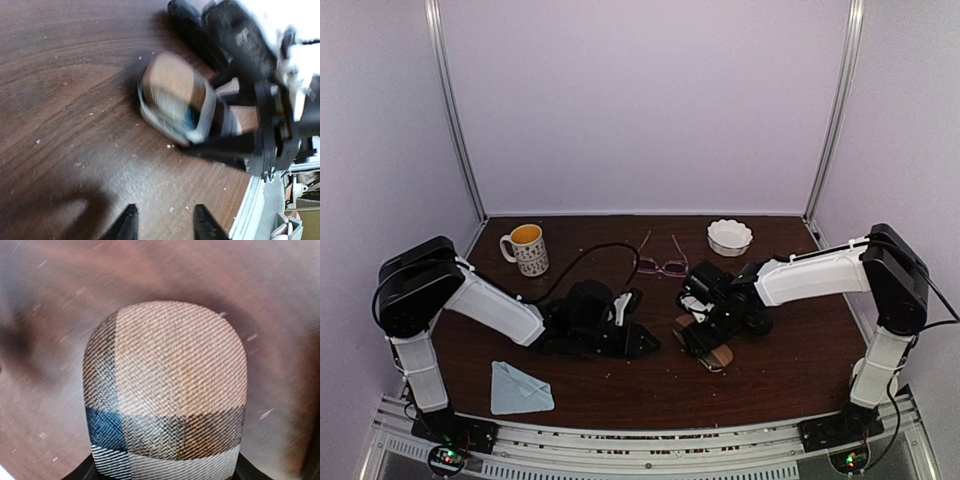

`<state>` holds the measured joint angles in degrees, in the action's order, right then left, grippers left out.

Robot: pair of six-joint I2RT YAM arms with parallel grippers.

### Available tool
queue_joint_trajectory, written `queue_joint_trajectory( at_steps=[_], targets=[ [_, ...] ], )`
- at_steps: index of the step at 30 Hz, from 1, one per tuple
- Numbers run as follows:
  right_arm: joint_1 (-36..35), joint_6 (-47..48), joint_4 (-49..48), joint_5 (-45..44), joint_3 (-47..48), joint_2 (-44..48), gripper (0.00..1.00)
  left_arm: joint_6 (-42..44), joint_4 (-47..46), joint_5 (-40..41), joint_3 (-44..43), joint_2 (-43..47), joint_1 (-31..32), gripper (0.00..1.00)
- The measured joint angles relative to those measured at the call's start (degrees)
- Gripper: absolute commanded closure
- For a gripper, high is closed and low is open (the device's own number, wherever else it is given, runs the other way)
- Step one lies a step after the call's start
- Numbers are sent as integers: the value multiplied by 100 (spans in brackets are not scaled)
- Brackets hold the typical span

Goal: Organize the sunglasses
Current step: Pick up the case with sunglasses from the center of the board, then pass from the right arm to the left

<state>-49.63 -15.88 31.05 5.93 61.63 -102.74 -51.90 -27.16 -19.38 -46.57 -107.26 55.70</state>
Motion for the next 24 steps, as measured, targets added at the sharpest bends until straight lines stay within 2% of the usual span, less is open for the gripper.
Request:
queue_joint_trajectory(
  at_steps=[2,4,10,17,24],
  targets=[
    [-120,-103,83,184,-55,111,50,57,13,39,114,188,0,38],
    [-219,-181,170,326,-79,267,51,50,22,111,284,479,0,31],
    [-472,-374,13,577,-57,1064,51,-216,-26,315,678,1445,-2,25],
    [-931,-411,-280,586,245,1259,52,-831,-551,280,855,1932,-13,25],
    [-1298,-437,-520,483,385,1298,52,-1386,-697,227,870,1963,-13,40]
  ],
)
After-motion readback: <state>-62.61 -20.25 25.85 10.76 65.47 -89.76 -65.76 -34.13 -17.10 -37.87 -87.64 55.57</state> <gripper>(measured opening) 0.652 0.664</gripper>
